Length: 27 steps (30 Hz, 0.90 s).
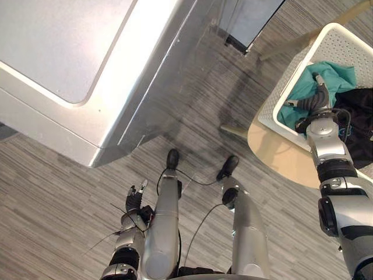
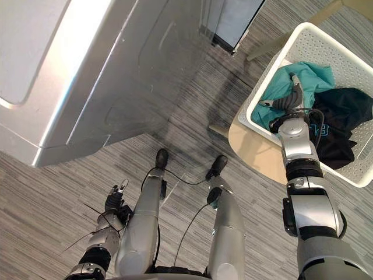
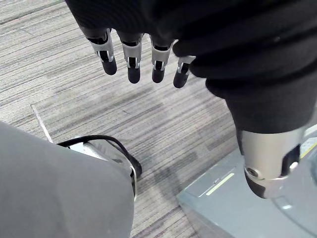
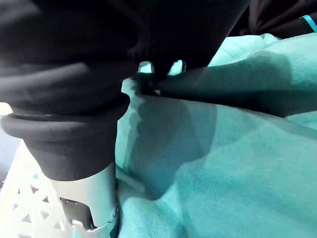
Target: Pick up the laundry basket with both hands and put the clothes into the washing machine.
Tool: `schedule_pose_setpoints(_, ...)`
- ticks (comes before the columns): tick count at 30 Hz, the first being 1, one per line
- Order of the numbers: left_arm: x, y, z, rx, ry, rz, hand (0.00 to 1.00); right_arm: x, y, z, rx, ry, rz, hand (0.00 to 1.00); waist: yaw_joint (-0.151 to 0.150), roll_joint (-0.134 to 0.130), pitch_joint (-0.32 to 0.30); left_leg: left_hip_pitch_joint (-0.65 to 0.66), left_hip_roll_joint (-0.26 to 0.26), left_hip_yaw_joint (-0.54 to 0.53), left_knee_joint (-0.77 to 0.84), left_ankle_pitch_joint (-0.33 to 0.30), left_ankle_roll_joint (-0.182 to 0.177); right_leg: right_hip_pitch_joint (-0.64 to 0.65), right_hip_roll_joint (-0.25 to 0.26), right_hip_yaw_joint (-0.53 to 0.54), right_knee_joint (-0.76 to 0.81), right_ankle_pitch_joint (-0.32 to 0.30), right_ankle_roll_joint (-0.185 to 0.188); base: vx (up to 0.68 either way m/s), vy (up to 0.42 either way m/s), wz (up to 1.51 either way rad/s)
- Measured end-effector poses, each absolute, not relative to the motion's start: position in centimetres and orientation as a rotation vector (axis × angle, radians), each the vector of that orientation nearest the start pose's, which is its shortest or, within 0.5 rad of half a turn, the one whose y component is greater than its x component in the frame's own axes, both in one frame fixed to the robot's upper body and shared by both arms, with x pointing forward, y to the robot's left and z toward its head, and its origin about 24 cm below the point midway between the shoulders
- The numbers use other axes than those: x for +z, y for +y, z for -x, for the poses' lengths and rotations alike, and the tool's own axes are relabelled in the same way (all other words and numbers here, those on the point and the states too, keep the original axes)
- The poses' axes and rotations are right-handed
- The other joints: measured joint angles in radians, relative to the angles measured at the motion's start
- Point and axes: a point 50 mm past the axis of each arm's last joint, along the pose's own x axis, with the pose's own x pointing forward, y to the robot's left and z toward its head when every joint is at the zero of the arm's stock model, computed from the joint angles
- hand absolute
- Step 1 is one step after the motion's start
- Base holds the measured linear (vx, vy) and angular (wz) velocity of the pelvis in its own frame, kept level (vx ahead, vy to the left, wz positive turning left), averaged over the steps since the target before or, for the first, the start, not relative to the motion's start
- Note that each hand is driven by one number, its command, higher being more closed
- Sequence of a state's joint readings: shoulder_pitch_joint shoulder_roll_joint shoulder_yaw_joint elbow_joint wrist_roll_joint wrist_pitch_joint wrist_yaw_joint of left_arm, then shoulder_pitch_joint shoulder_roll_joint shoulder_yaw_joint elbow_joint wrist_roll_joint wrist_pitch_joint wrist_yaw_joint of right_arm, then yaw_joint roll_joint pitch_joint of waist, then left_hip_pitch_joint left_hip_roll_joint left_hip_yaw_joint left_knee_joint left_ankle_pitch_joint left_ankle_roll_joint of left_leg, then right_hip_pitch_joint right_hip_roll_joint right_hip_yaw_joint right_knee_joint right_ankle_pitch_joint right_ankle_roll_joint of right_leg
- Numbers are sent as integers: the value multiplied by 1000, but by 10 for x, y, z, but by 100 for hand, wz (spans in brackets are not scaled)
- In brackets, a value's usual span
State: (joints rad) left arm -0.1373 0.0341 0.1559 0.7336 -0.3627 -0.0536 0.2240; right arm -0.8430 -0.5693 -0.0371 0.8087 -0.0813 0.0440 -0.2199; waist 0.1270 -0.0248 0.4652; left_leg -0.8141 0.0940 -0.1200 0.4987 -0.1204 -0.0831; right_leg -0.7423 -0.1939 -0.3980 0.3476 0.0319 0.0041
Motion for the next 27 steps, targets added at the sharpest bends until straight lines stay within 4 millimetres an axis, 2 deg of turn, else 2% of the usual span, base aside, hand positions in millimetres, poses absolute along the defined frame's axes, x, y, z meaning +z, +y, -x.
schedule_pose_setpoints(5,-80,194,-232,469,543,303,0,178,-289,-380,-457,-73,551,0,0,-7,3,-6,4,8,3,-6,3,-4,1,0,-3,0,0,62,6,-3)
schedule_pose_setpoints(6,-79,194,-232,469,542,302,0,179,-289,-380,-456,-70,574,100,-1,-7,3,-10,4,8,5,-6,3,-8,1,0,-3,0,0,30,0,-2)
schedule_pose_setpoints(13,-77,195,-233,463,527,297,0,199,-277,-392,-416,-67,956,100,-4,-7,4,-28,7,14,6,-6,3,-29,2,1,-2,2,1,45,-1,-2)
schedule_pose_setpoints(16,-77,195,-233,462,530,297,0,203,-270,-396,-402,-72,1008,100,-4,-7,4,-22,9,16,4,-5,3,-25,4,2,-2,2,0,41,-11,-2)
schedule_pose_setpoints(19,-77,193,-233,451,535,292,0,192,-259,-399,-354,-52,1049,100,-3,-7,3,3,10,21,-4,-5,3,-6,3,4,-1,2,0,45,-11,-1)
schedule_pose_setpoints(21,-79,191,-232,445,541,288,0,177,-254,-400,-316,0,1051,100,-1,-7,3,39,10,27,-12,-5,3,24,3,3,-4,2,0,48,-11,-1)
schedule_pose_setpoints(27,-81,191,-229,448,552,301,0,159,-256,-396,-298,50,1050,100,-4,-9,1,110,13,31,-32,-5,3,97,8,-2,-28,2,0,31,-12,0)
